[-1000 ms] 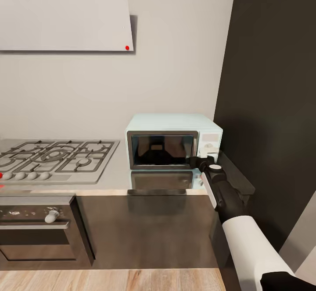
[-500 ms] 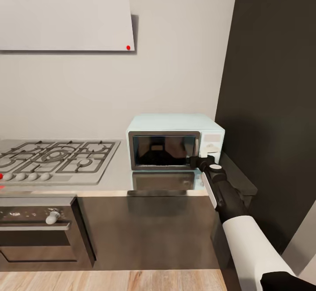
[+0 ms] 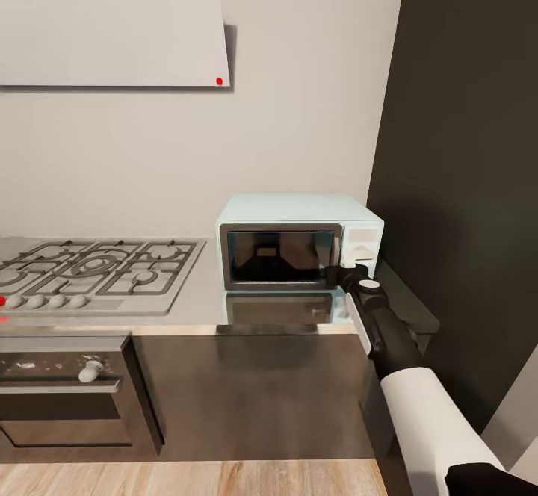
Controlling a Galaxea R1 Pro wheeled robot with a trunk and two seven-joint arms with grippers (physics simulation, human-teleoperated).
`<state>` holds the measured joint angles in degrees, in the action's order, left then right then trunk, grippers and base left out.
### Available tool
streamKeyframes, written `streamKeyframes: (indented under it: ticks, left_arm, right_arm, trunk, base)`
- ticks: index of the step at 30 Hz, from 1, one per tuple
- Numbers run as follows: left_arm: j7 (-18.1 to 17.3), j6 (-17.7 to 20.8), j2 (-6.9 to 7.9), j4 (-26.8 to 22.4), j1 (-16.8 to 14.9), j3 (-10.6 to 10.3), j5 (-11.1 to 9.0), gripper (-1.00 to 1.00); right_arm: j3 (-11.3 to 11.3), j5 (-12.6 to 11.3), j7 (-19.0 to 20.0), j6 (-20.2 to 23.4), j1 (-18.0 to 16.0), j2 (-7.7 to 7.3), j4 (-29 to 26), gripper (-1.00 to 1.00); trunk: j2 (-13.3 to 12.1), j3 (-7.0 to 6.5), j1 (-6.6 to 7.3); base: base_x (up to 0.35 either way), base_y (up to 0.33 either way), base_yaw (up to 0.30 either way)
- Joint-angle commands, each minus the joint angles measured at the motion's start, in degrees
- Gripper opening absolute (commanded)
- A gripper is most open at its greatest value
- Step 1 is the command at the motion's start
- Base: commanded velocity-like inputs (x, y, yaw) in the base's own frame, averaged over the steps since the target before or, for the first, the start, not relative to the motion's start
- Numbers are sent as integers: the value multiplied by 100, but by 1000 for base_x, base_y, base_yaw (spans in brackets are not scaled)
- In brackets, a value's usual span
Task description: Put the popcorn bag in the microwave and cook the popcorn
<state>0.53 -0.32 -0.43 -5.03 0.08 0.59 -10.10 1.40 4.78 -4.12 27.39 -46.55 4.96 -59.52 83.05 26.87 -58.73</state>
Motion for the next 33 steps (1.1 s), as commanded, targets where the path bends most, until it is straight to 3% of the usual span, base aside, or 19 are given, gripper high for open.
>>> streamKeyframes:
  ticks: [1, 33]
  left_arm:
    - [4, -3, -1, -7, 1, 3, -36, 100]
    - [0, -3, -1, -7, 1, -8, -27, 100]
  right_arm:
    - [9, 45, -32, 37, -2, 5, -7, 100]
    - [-36, 32, -94, 30, -3, -30, -16, 100]
  trunk:
    - [3, 5, 0]
    - [3, 5, 0]
  base:
    - [0, 0, 0]
    - [14, 27, 0]
